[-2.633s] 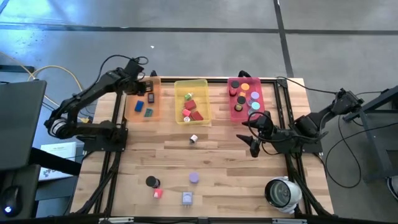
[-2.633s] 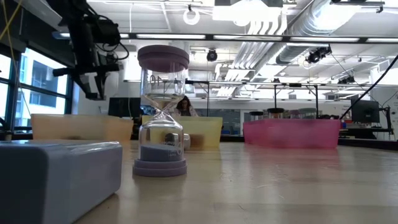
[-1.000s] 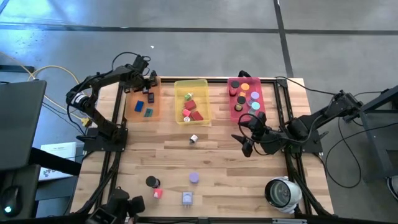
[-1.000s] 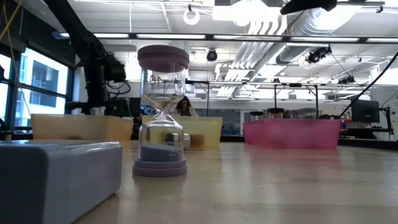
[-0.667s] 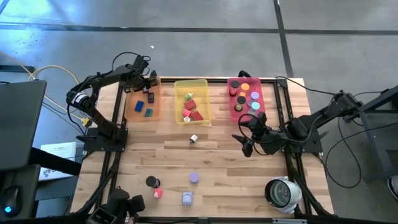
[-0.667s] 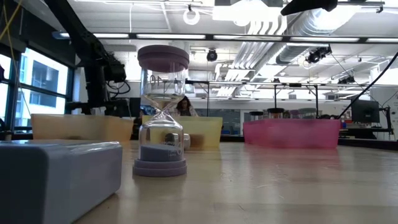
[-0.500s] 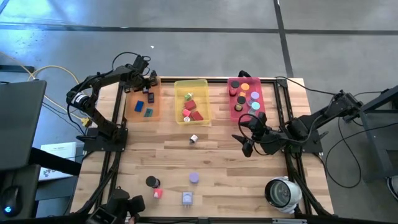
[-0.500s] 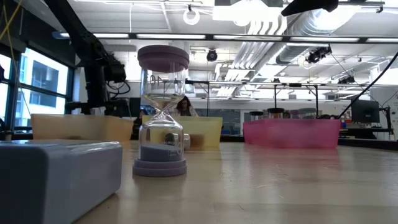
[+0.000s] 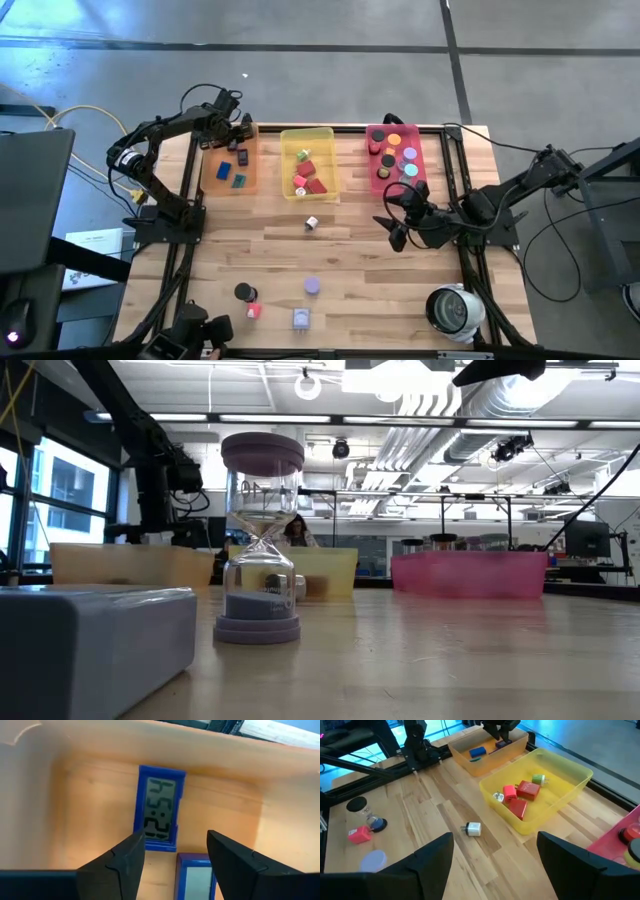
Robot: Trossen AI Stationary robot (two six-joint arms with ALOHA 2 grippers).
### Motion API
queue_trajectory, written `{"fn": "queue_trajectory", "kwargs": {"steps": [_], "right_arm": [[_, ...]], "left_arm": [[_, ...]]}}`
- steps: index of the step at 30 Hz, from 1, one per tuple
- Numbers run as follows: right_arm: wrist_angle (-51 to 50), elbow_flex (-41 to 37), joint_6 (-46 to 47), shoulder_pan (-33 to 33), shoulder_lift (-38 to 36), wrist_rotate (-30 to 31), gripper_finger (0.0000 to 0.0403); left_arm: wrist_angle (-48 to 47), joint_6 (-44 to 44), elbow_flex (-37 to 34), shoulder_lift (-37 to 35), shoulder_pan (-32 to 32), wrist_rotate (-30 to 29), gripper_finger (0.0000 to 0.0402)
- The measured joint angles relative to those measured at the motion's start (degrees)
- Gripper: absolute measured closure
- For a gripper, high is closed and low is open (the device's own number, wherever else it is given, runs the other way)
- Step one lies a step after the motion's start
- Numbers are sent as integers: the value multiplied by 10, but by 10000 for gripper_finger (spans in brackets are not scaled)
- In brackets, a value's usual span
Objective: Pick & Place Office items
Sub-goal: Put the blue digital clock into the orange bin, then put the pink charger adapter into the yellow bin
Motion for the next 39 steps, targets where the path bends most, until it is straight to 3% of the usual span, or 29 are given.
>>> {"fn": "queue_trajectory", "kwargs": {"steps": [5,12,18,26,32,39], "right_arm": [[0,0,12,0,0,-1,126],[0,0,12,0,0,-1,126],[0,0,11,0,0,-3,126],[0,0,11,1,0,-29,126],[9,0,14,1,0,-51,126],[20,0,14,1,0,-78,126]], "left_arm": [[-8,0,0,-5,5,47,196],[-22,43,0,-48,26,191,196],[-41,69,0,-137,-4,226,195],[-89,79,0,-265,-117,327,195],[-131,46,0,-340,-224,338,195],[-114,-5,0,-398,-378,327,195]]}}
